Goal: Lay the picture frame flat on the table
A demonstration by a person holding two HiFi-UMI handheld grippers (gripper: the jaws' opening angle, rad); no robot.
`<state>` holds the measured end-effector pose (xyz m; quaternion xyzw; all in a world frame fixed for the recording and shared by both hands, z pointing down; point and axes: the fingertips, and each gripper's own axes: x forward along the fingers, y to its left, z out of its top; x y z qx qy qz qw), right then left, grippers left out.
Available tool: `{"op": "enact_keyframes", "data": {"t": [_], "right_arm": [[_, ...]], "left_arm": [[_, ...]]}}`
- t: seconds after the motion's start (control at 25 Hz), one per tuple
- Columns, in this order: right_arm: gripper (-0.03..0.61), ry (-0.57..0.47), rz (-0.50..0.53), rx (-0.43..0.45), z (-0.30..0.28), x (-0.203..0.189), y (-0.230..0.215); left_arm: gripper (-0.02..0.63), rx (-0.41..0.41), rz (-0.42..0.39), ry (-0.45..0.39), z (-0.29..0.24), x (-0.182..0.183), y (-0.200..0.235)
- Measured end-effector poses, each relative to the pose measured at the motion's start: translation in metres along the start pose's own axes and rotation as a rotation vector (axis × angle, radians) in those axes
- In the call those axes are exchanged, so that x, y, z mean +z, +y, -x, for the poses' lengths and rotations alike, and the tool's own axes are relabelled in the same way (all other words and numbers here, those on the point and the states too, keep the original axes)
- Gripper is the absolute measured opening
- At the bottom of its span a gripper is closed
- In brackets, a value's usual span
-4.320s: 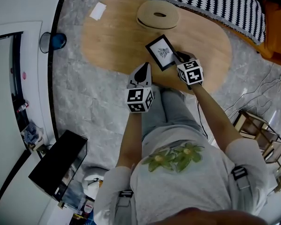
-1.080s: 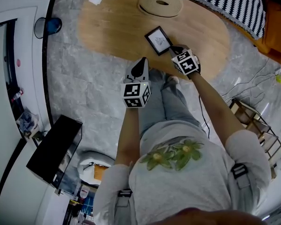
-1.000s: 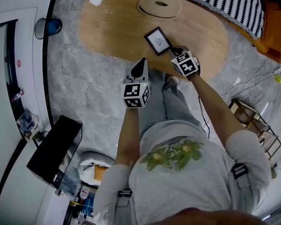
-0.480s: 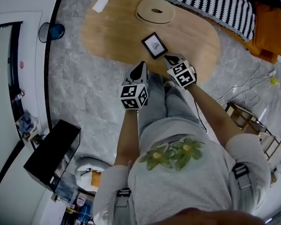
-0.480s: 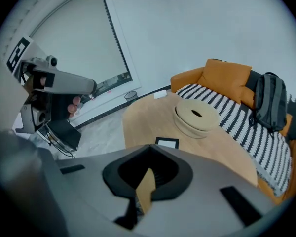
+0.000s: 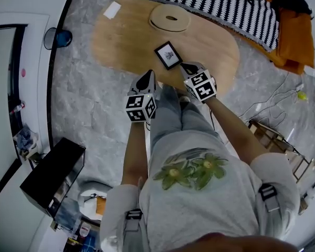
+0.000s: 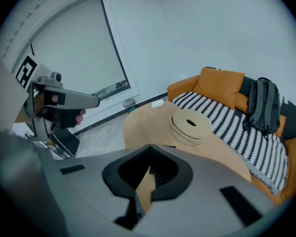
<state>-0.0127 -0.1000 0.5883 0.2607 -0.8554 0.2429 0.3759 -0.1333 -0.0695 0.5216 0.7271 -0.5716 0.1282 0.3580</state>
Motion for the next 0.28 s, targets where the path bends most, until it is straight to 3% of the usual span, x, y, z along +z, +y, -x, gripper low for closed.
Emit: {"op": "enact_keyframes", "data": {"t": [0.28], "right_arm": [[0.006,-0.022,-0.008,0.004,0.016,0.003,0.009]], "left_arm": [[0.014,0.001,-0.001,-0.006,0.005,0.0,0.001]]}}
